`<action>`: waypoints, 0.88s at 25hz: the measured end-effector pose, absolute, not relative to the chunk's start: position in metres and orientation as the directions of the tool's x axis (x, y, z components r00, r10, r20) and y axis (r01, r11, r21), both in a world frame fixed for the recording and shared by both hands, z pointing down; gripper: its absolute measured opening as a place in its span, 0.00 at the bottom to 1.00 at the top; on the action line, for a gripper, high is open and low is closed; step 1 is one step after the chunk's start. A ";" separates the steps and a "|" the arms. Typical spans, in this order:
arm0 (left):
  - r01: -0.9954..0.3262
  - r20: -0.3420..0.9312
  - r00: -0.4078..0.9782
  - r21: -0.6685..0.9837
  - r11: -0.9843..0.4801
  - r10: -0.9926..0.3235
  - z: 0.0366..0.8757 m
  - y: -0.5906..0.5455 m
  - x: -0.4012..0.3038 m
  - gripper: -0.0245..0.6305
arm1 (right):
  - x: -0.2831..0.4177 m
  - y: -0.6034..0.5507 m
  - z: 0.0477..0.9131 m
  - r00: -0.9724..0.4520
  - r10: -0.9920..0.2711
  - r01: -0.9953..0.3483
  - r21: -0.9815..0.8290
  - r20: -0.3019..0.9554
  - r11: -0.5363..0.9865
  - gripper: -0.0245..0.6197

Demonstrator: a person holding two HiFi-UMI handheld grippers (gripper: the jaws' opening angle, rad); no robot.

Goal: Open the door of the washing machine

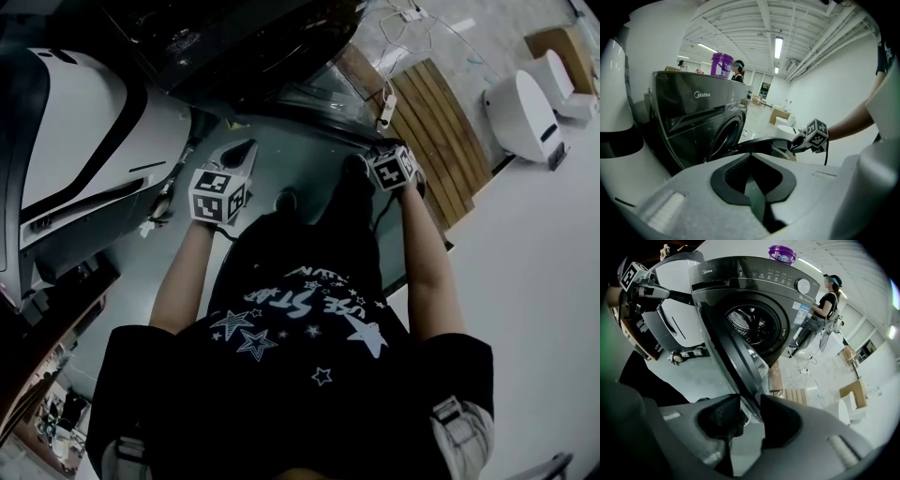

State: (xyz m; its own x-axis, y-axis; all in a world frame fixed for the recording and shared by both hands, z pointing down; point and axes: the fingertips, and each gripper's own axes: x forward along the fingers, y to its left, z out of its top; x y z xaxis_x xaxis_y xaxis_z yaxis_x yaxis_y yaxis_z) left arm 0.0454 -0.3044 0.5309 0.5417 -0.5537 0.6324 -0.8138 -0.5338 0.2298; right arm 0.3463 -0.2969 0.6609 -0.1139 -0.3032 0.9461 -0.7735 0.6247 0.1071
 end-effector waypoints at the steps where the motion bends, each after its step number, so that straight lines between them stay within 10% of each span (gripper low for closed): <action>1: -0.802 0.632 0.556 0.237 -0.549 -0.540 0.532 -0.298 0.045 0.05 | 0.345 -0.289 0.662 -0.108 -0.303 -0.780 0.108 0.947 0.617 0.25; 22: -0.681 0.713 0.610 0.250 -0.689 -0.344 0.566 -0.218 0.057 0.05 | 0.276 -0.158 0.663 -0.190 -0.333 -0.881 -0.010 0.924 0.474 0.23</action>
